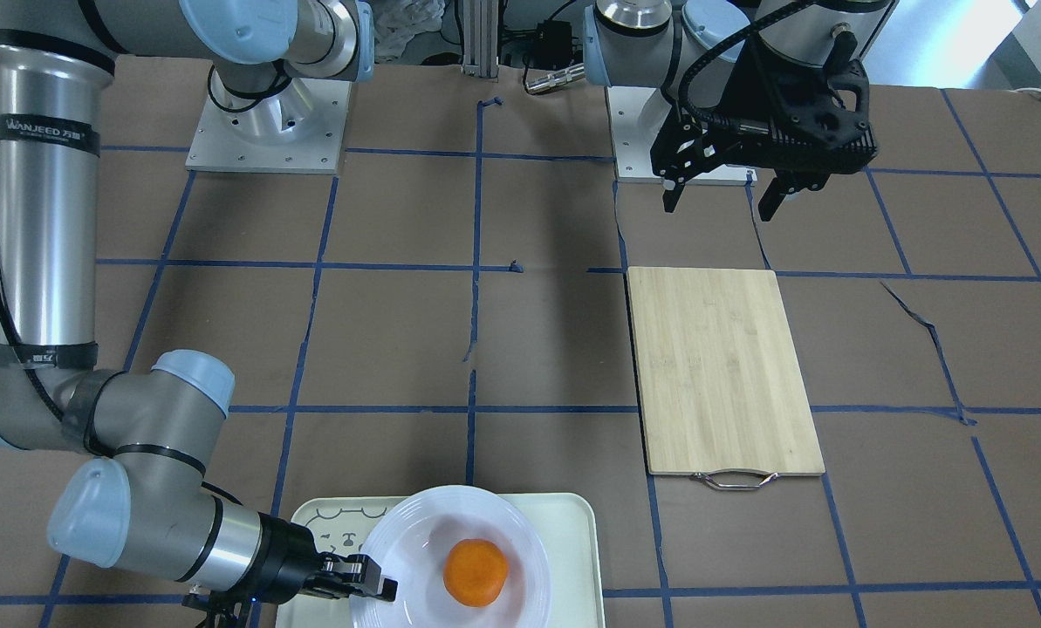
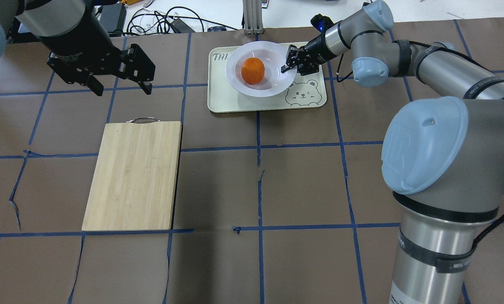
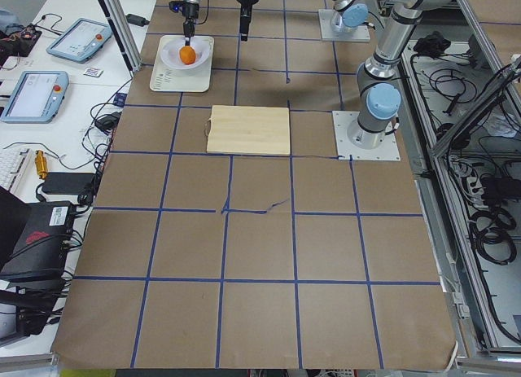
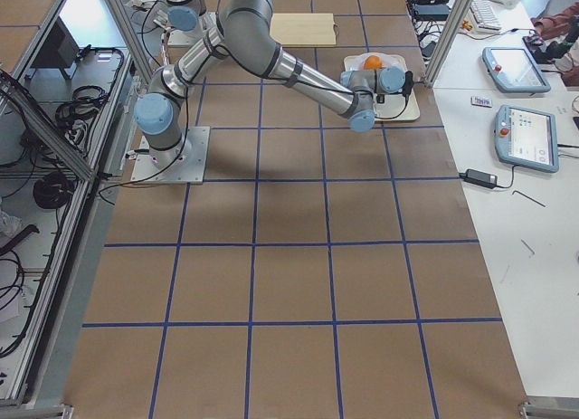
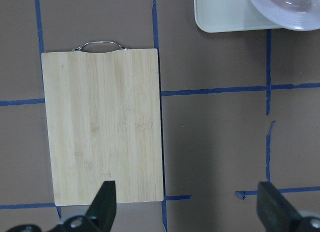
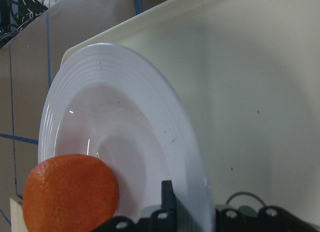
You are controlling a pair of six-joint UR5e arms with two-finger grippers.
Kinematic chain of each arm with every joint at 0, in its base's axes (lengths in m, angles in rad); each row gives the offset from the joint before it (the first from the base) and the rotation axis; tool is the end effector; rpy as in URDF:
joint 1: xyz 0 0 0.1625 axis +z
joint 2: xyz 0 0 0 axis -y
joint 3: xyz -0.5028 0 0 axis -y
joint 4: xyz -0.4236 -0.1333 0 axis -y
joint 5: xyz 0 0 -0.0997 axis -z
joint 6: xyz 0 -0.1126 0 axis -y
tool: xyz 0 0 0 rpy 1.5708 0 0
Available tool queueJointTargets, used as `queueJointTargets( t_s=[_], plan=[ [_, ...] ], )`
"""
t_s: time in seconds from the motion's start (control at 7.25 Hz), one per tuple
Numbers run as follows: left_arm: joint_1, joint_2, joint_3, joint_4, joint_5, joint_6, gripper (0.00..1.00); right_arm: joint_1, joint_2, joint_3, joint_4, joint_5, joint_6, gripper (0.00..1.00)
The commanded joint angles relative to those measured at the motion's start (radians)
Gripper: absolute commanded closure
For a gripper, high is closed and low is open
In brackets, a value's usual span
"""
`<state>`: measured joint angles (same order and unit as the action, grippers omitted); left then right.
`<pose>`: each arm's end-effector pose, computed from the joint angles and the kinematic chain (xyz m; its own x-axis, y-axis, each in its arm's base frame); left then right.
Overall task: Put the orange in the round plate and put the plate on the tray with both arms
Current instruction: 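Slide the plate with the right gripper onto the bear-printed tray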
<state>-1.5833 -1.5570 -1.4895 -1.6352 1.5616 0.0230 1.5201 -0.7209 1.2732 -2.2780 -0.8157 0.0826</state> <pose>-0.1408 -0.5161 0.5960 -0.9993 0.0358 0.0085 0.0355 0.9989 -0.0309 0.1672 -0.8591 0.2065 -0.7260 0.0129 -0.6876 0.1103 0.9891 -0.0979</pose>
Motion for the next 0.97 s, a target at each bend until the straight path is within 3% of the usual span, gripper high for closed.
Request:
queueJointTargets(
  t_s=[0.0, 0.28, 0.55, 0.83],
  plan=[
    [0.0, 0.0, 0.0, 0.0, 0.0, 0.0, 0.0, 0.0, 0.029, -0.032, -0.005, 0.0, 0.002, 1.0],
    [-0.001, 0.0, 0.0, 0.0, 0.0, 0.0, 0.0, 0.002, 0.044, -0.064, -0.006, 0.0, 0.002, 1.0],
    [0.0, 0.0, 0.0, 0.0, 0.0, 0.002, 0.0, 0.002, 0.052, -0.064, -0.008, -0.005, 0.002, 0.47],
    [0.0, 0.0, 0.0, 0.0, 0.0, 0.0, 0.0, 0.0, 0.041, -0.084, -0.008, -0.037, -0.004, 0.25]
  ],
)
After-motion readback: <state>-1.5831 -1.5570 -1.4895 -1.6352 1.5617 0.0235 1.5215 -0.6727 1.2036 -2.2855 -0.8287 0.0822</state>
